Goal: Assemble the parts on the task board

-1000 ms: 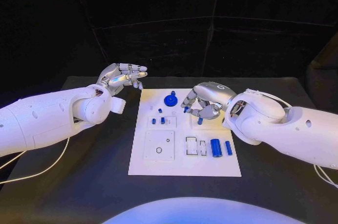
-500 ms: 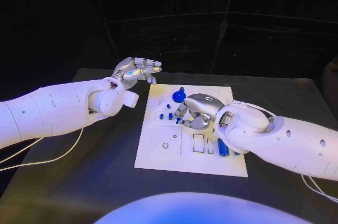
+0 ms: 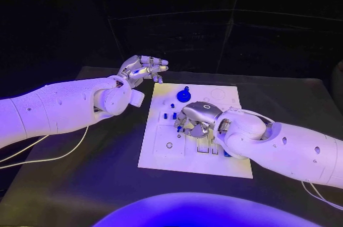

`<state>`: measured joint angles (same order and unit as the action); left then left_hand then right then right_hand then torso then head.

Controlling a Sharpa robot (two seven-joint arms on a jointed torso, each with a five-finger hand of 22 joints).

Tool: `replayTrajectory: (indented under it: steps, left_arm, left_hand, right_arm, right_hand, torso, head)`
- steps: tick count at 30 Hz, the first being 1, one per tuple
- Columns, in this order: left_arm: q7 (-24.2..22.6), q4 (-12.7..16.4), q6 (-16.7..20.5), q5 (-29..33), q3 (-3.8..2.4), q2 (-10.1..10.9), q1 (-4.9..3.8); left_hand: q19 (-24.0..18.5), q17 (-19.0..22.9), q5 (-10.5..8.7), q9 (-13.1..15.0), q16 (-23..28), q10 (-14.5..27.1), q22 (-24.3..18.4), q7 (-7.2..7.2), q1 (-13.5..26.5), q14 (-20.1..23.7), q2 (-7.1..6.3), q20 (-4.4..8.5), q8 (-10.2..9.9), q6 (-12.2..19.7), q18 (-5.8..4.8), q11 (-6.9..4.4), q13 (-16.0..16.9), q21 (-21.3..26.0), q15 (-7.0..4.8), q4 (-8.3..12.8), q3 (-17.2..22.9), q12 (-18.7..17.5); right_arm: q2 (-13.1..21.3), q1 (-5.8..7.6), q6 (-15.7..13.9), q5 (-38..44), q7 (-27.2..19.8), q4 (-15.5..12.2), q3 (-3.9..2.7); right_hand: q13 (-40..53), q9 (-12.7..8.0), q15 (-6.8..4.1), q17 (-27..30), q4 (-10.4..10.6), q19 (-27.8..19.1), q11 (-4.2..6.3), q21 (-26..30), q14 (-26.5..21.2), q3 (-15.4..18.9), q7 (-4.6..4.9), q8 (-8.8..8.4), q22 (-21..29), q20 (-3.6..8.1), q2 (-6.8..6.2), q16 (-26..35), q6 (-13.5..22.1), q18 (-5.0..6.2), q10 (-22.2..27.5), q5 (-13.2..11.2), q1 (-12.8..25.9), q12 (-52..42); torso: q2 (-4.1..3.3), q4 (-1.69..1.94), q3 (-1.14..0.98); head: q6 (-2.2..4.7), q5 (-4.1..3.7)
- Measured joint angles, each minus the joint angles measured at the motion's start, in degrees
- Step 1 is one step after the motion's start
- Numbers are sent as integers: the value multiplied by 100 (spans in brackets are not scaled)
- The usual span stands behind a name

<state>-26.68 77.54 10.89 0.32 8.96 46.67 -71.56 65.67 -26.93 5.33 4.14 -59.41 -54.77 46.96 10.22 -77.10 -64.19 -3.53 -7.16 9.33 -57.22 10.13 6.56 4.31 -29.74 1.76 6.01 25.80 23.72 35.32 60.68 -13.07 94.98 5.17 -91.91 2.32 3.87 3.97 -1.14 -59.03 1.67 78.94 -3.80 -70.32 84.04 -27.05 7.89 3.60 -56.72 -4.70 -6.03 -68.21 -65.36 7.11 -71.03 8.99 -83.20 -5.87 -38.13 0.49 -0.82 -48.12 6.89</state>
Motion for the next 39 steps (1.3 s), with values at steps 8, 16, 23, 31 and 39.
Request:
replayTrajectory:
  steps: [8,16,23,31,39]
  left_arm:
    - [4,-4,-1,1,0,-6,0]
    - [9,-5,-1,1,0,-7,0]
    - [13,-9,-2,1,0,-6,0]
    - [18,-13,-4,2,0,-4,0]
    - [23,-20,-6,2,0,-2,0]
  left_hand:
    - [0,8,0,0,0,0,0,21,0,0,0,0,0,21,0,0,0,0,0,0,0,0]
    - [0,7,0,1,0,0,1,21,0,0,0,0,0,21,0,0,1,0,0,0,0,0]
    - [0,7,0,0,0,0,0,21,0,0,0,0,0,21,0,0,-1,0,0,0,0,0]
    - [0,11,0,-5,0,0,-5,21,0,0,0,0,0,21,0,0,-6,0,0,0,0,0]
    - [0,12,0,-4,0,0,-5,21,0,0,0,0,0,21,0,0,-6,0,0,0,0,0]
  right_arm:
    - [-30,-35,148,104,0,41,5]
    - [-42,-52,264,202,19,83,12]
    - [-61,-62,341,264,33,98,14]
    - [-92,-73,384,315,37,110,17]
    - [-118,-81,403,346,45,132,24]
  right_hand:
    - [0,4,0,0,0,0,0,0,0,0,0,-7,-5,0,0,-23,0,0,0,-24,0,0]
    - [0,5,0,0,0,0,0,0,0,0,0,-13,-4,0,-1,-23,1,0,0,-25,-1,0]
    - [-1,4,0,-9,0,0,0,0,0,0,0,-14,-16,0,-1,-23,1,0,0,-30,-1,0]
    - [0,1,0,-9,0,0,0,0,0,1,-1,9,-15,0,-1,-22,3,0,0,-31,-1,0]
    - [-1,3,0,-8,0,0,0,-22,0,1,-2,10,-15,0,22,-22,5,1,0,-34,22,0]
  torso:
    - [1,0,0]
    - [3,-1,2]
    - [4,-1,3]
    - [4,-1,4]
    - [4,1,4]
  head:
    - [-36,25]
    - [-52,31]
    - [-61,37]
    - [-77,50]
    - [-88,59]
